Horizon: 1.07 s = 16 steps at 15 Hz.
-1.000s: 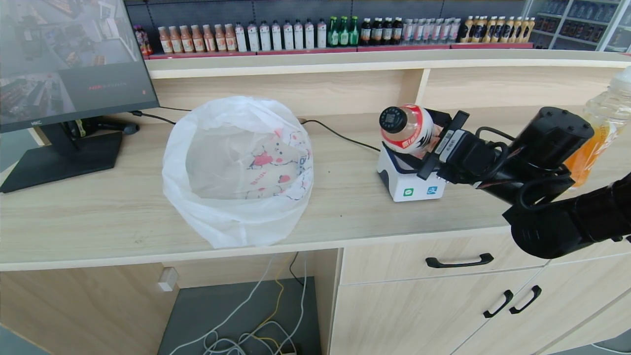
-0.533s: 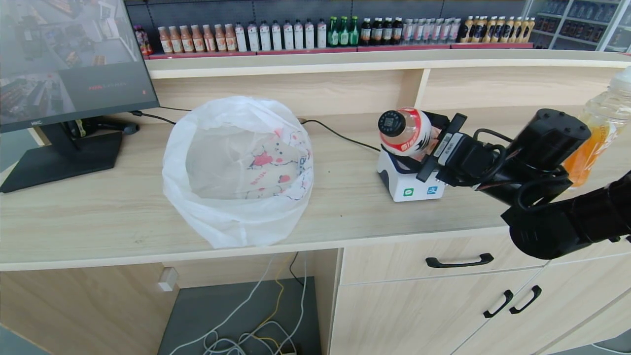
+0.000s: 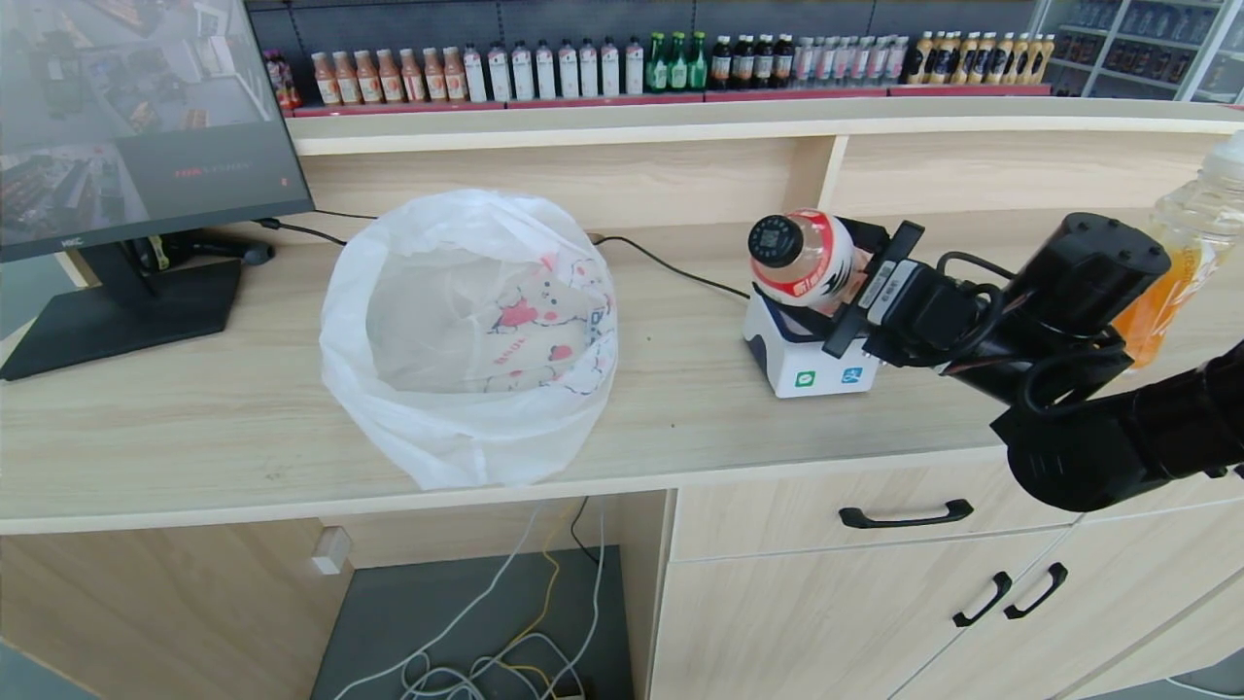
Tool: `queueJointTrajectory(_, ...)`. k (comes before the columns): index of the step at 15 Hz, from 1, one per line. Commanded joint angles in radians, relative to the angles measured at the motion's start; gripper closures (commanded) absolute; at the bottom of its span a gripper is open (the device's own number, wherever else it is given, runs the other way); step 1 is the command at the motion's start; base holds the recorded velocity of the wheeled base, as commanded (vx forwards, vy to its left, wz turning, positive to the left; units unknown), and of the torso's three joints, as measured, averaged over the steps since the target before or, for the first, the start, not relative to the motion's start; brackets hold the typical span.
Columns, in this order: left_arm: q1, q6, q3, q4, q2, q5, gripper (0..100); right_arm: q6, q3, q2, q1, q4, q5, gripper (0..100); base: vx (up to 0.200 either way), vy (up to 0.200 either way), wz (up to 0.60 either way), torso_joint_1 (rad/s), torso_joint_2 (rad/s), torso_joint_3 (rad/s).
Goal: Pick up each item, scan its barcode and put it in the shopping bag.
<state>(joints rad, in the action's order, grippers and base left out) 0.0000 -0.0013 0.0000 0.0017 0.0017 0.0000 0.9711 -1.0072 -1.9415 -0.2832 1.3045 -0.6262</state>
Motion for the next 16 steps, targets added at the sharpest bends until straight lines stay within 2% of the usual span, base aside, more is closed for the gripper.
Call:
queueJointTrajectory(1,0.000,0.000,0.000,0.000,0.000,0.000,0,0.000,-0.004,0.007,-0.001,-0.001,0.000,100,0.000,0.000,0.00,0.000,0.00,0.000)
queueJointTrajectory(10,0.000,0.000,0.000,0.000,0.000,0.000,0,-0.018,-0.007,0.018,0.001,0.002,0.006,100,0.000,0.000,0.00,0.000,0.00,0.000)
queueJointTrajectory(16,0.000,0.000,0.000,0.000,0.000,0.000,0,-0.081,-0.019,0.075,0.010,-0.002,0.040,100,0.000,0.000,0.00,0.000,0.00,0.000)
